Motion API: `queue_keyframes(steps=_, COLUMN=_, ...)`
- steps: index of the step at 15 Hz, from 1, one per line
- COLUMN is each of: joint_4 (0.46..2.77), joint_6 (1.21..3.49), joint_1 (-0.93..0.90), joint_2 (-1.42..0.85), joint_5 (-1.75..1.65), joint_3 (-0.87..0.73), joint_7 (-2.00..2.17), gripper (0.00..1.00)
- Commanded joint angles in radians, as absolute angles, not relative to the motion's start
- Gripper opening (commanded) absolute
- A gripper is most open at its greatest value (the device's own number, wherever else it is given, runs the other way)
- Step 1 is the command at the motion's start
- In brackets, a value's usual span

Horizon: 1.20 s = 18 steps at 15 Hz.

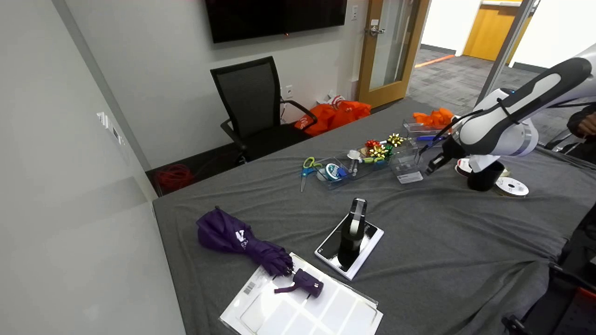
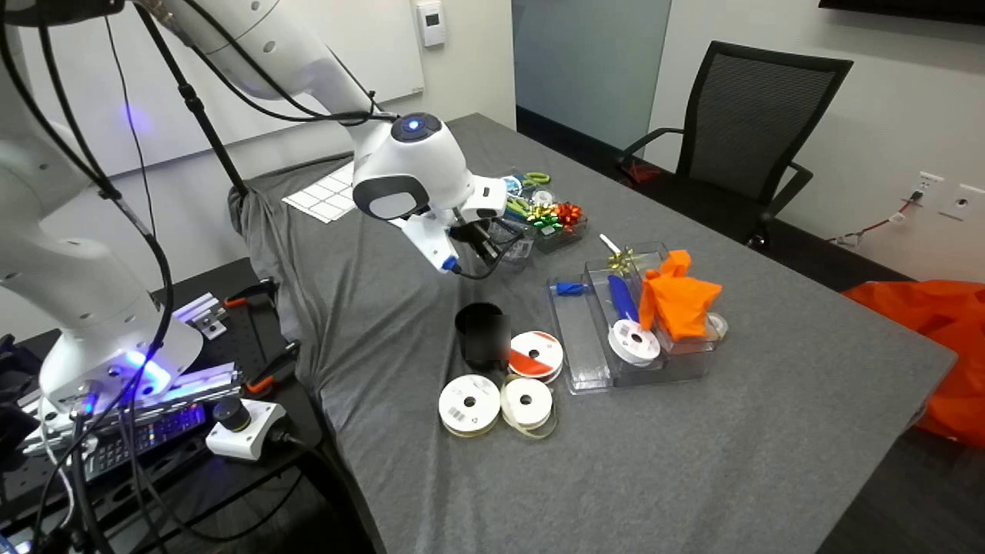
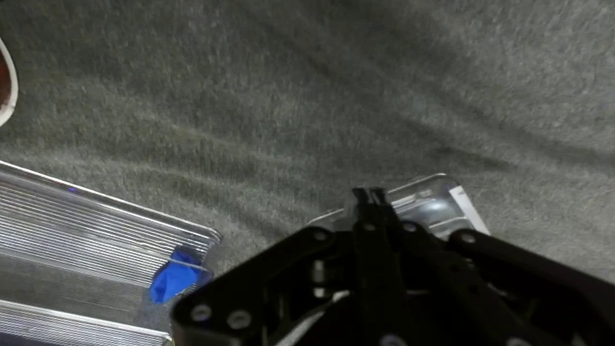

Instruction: Push the plastic bottle forwards

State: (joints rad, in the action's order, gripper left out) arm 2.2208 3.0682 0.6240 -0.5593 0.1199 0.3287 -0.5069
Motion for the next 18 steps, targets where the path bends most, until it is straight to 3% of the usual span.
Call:
queue_keyframes(steps=1, joint_4=2.172, joint_6=3.095, joint_1=0.649, joint_2=-0.62, joint_5=0.07, joint_3=0.337, joint_7=-0.487, gripper=0.0)
queue_keyframes(steps=10, joint_4=2.221, joint_6=3.027, joint_1=0.524, joint_2=-0.594, joint_5=-0.037, joint_3=0.117, joint_7=-0.381, gripper=0.0)
queue_keyframes(steps=18, joint_4=2.396, joint_6=2.959, joint_1=0.384, joint_2=-0.436, joint_5=-0.056, joint_3=-0.007, joint_7=-0.316, gripper=0.0)
